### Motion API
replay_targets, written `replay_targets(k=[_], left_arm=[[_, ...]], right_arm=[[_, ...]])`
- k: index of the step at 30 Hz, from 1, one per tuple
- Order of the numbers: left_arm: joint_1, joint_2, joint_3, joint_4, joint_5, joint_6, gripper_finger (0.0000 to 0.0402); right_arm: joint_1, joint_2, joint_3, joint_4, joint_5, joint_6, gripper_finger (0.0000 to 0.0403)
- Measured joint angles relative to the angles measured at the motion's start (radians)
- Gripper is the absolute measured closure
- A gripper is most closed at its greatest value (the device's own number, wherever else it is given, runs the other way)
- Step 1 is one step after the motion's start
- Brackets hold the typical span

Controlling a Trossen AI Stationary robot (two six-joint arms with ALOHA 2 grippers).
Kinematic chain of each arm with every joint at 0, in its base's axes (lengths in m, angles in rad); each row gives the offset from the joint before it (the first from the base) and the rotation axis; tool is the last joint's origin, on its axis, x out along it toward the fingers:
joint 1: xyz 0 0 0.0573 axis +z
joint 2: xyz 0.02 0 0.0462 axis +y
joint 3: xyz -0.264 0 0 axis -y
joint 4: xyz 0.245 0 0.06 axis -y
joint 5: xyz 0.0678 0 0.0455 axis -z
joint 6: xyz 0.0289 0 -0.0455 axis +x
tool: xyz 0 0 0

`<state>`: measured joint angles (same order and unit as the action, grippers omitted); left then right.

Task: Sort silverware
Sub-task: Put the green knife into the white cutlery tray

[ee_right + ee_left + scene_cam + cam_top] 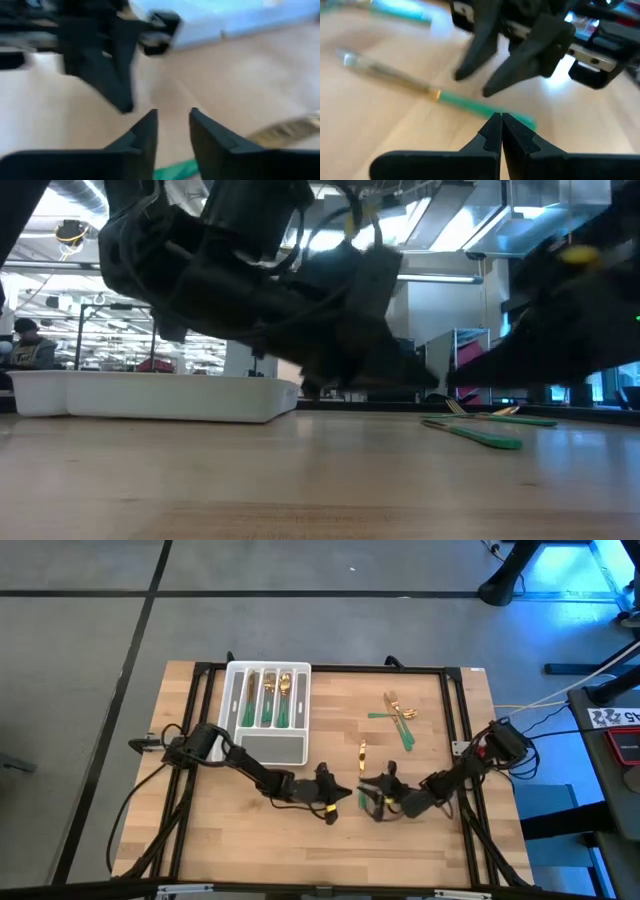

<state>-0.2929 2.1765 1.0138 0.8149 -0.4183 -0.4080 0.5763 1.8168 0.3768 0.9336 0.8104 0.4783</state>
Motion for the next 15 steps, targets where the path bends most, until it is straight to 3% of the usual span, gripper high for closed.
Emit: replay_targets(k=[3,7,11,15], left_arm=[[-0.004,0.000,0.000,-0.091,0.001,-0.073,0.0400],[-0.024,0.000,0.000,-0.153,-0.008,-0.097,0.0400],[-0.038,0.000,0.000,-0.138,-0.011,-0.068,0.0400],[-0.037,-0.001,0.000,-0.084,-0.013,-0.017,0.0400]], right_arm=[[-0.073,0.000,0.064,-0.243,-0.127,0.120,0.0235],[-0.120,-0.004,0.197,-0.573,-0.140,0.168,0.0185],[-0.119,0.000,0.272,-0.690,-0.134,0.152,0.0180],[-0.104,-0.017,0.292,-0.704,-0.146,-0.004,0.0190]])
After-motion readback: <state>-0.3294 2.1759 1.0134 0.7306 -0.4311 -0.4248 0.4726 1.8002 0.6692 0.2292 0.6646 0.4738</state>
